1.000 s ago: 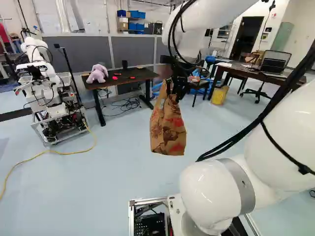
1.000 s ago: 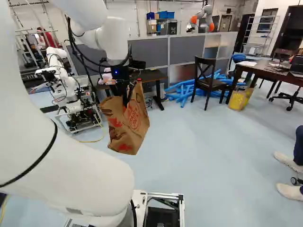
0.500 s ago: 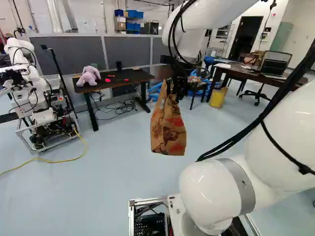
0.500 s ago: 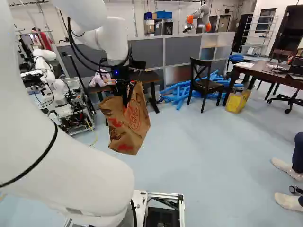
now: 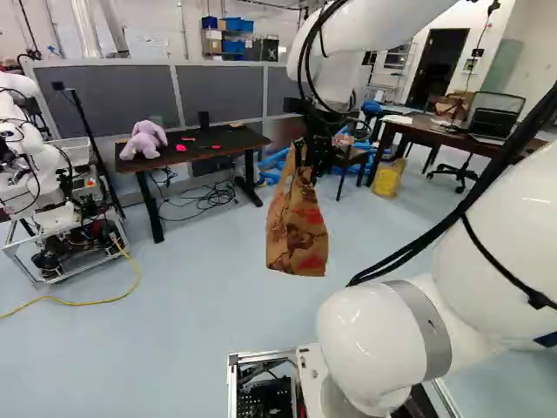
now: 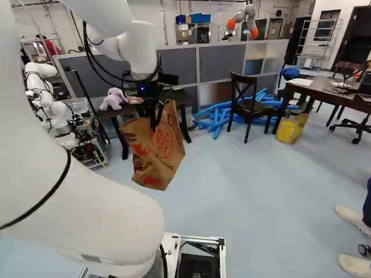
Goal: Pick up the bag on the ground and place it on the table
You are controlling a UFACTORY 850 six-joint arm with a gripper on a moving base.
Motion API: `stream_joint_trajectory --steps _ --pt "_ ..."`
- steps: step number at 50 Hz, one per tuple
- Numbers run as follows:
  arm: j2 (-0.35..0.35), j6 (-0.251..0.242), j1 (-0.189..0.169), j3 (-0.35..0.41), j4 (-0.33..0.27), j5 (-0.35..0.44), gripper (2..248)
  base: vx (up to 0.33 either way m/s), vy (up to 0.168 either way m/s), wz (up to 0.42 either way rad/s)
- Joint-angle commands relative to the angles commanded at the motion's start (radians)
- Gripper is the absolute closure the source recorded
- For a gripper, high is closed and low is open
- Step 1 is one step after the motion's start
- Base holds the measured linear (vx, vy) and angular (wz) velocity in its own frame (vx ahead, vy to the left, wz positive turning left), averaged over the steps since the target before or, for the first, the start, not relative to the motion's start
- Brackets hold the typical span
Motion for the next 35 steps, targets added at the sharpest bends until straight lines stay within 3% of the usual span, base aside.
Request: stream_joint_trajectory --steps 35 --pt "0.0 0.0 0.0 0.0 0.0 0.0 227 0.231 -0.066 0.203"
